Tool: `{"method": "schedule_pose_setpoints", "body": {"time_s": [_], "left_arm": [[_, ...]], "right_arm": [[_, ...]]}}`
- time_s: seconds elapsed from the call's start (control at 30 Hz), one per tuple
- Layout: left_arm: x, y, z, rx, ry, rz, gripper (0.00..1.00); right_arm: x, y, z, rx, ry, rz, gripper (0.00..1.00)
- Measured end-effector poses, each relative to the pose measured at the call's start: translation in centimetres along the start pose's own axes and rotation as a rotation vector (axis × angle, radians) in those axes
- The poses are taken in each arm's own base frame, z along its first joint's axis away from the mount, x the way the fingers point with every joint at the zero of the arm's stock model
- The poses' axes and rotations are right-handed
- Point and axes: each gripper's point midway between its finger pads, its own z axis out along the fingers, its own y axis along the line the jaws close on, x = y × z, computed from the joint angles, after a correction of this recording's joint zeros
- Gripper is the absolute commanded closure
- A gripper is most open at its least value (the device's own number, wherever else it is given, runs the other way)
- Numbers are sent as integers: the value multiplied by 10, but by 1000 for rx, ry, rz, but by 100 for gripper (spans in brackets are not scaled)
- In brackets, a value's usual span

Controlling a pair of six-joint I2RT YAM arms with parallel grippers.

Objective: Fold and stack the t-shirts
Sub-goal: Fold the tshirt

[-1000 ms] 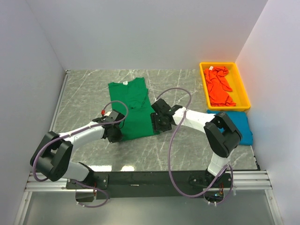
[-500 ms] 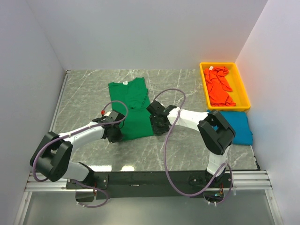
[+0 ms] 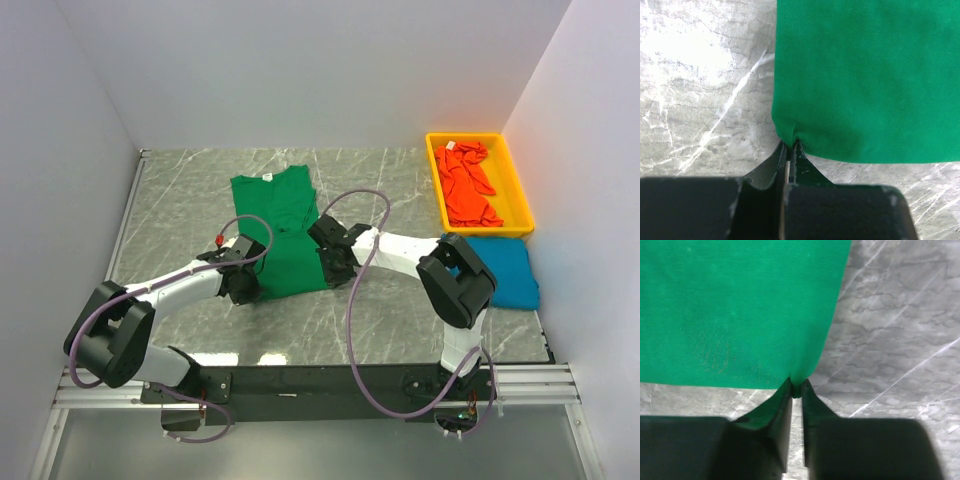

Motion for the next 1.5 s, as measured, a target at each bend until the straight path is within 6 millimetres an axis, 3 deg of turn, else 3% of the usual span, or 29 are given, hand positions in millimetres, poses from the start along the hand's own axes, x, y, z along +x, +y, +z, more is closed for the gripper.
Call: {"method": "schedule_pose_setpoints", "body": {"time_s": [0.07,0.27,0.37,0.5,0.6,0.67,0.73,0.87,1.0,1.13,1.27,1.5], "left_arm": [[0,0,0,0,1,1,99],[18,3,-9,-6,71,27,99],[47,5,-27,-1,146,91,99],[91,-2,-68,75,226,175,99],[132,-4,-102,149,311,232,99],[155,-1,-118,164,368,273,99],[165,2,-131,156,402,280,99],[146,-16,-152,186,373,229,99],[101,-29,-156,208,290,143,99],[65,-21,-143,177,230,71,99],[44,-16,-132,154,205,55,99],[-1,-26,-117,147,143,52,99]], "right_arm": [[0,1,0,-2,-1,-2,100],[12,-6,-6,0,1,-6,100],[39,-14,-16,6,41,-29,100],[103,-26,-42,16,169,-107,100],[145,-33,-74,-3,255,-168,100],[157,-35,-97,-37,275,-177,100],[158,-37,-118,-59,268,-174,100],[132,-29,-153,-74,217,-190,100],[92,-22,-170,-80,142,-193,100],[60,-14,-171,-77,110,-197,100],[29,-7,-167,-75,89,-202,100],[-30,-2,-166,-81,17,-188,100]]}}
